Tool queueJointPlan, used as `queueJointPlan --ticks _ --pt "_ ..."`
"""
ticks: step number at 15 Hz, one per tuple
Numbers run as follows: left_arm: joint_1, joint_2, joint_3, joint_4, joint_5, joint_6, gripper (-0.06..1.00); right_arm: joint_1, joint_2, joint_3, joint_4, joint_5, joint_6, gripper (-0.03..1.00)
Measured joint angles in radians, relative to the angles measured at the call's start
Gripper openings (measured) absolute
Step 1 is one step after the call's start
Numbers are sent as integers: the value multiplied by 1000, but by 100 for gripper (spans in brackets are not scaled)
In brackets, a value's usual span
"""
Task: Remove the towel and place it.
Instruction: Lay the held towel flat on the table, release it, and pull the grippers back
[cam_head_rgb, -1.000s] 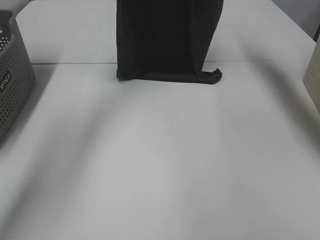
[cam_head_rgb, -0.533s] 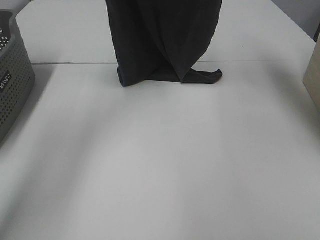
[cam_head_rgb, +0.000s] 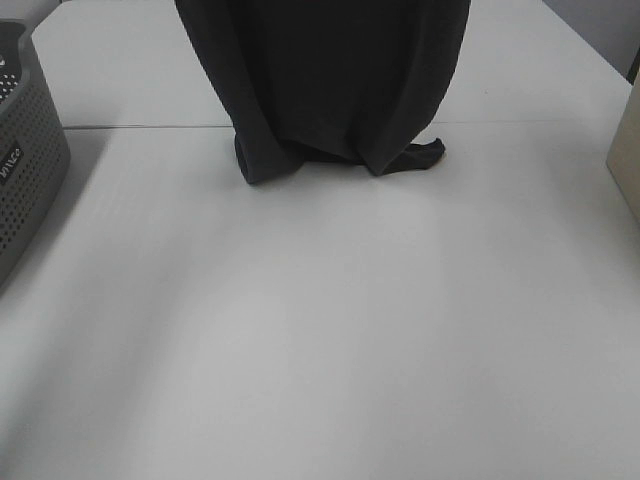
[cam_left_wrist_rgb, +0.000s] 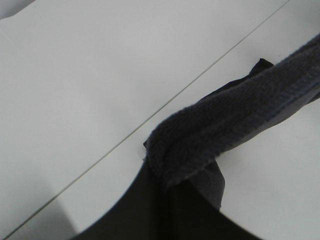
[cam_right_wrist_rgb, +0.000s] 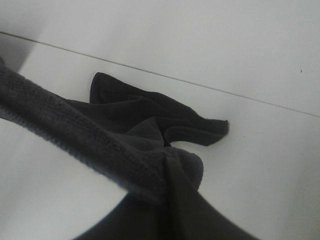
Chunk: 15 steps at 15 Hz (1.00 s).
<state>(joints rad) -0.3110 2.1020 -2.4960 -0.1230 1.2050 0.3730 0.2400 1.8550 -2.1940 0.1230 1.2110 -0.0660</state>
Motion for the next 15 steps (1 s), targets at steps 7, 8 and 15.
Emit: queueJointPlan --ticks 7,8,15 --pt "0 -323 480 -133 0 -23 0 2 -288 377 10 0 -7 1" --pt "0 -387 558 -166 -1 -23 0 2 -348 418 14 0 -7 1" --pt "-12 -719 1088 -263 -12 -5 0 12 -670 776 11 5 1 1"
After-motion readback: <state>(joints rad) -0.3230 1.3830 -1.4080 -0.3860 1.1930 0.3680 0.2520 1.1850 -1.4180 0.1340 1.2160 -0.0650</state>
